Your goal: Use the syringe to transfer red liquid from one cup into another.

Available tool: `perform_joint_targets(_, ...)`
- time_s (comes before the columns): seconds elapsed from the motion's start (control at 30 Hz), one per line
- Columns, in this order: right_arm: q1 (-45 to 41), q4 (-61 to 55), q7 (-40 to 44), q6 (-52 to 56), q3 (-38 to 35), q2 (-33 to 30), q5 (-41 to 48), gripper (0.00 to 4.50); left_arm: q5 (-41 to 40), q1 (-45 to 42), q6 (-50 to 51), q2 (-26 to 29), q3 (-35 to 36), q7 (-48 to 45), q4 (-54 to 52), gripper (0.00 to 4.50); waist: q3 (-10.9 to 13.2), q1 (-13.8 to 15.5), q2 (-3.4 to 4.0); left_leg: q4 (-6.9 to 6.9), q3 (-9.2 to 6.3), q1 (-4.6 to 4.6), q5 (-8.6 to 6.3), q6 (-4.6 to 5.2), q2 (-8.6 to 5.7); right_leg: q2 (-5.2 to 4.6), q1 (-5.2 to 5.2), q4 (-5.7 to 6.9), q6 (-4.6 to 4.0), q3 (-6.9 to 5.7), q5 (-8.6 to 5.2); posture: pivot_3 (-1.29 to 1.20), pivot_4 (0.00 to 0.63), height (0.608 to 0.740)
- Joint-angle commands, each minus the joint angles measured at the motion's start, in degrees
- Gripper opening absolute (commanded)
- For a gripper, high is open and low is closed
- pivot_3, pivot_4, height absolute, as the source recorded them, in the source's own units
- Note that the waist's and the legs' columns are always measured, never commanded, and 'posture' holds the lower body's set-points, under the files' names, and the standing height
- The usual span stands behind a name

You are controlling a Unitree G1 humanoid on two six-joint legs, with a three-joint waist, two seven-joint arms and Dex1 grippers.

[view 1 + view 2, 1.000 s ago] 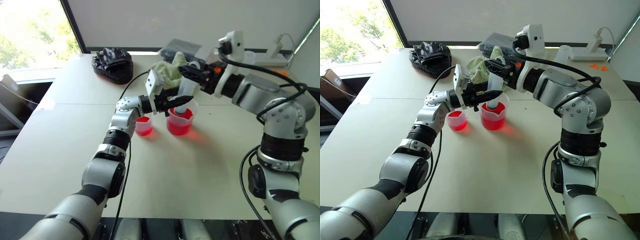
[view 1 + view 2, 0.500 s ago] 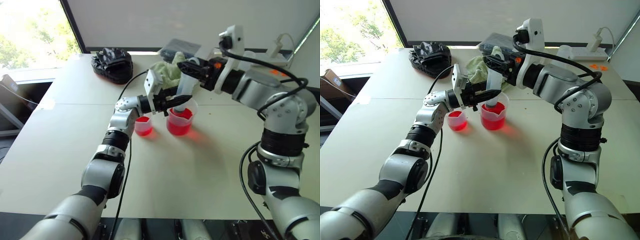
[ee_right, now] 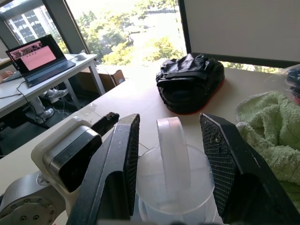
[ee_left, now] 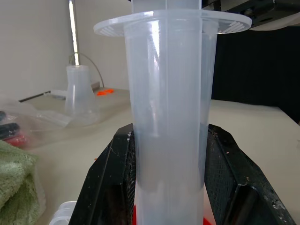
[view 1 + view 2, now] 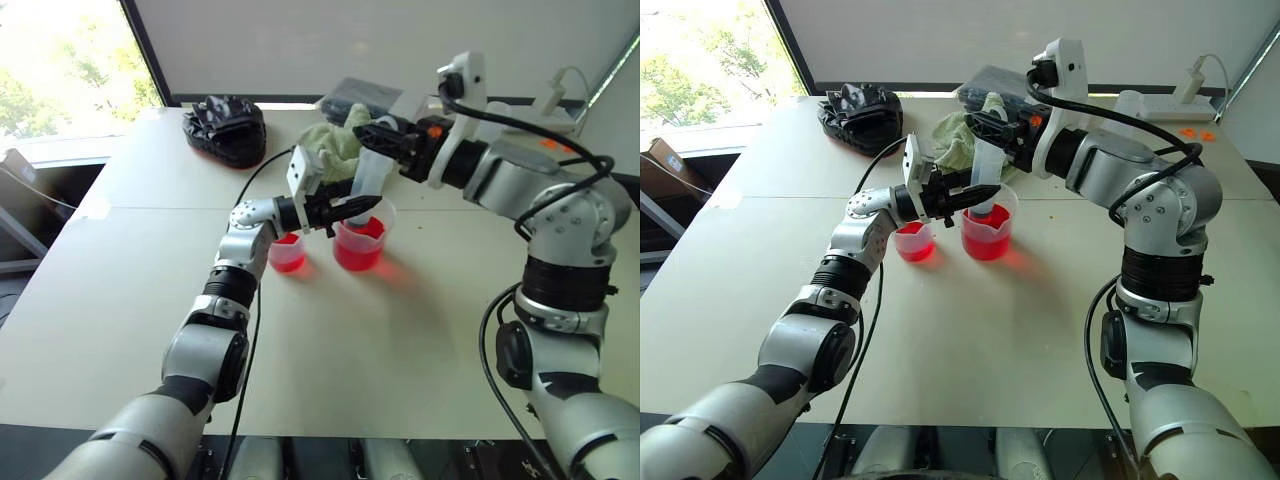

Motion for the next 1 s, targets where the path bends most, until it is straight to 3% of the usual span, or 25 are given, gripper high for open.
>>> perform_joint_targets(0.03, -5.03, -1.04, -0.79, -2.64, -4.45, -1.42, 0.3, 1.45, 0.84, 1.45, 0.23, -0.44, -2.68, -1.89, -1.5, 1.4, 0.0, 0.0, 0.0, -0.01, 0.0, 0.0, 0.0, 0.0, 0.0, 0.0, 0.0, 0.0, 0.0, 0.0, 0.0, 0.0, 0.15, 0.724)
perform_joint_targets(1.0, -6.22, 0.63, 0.23, -3.75, -4.63, -2.75, -0.32, 1.45, 1.11, 2.56, 0.76, -0.21, -3.21, -2.27, -2.87, 1.4, 0.0, 0.0, 0.0, -0.03, 0.0, 0.0, -0.01, 0.02, 0.01, 0.0, 0.0, -0.02, 0.0, 0.0, 0.0, 0.0, 0.15, 0.724)
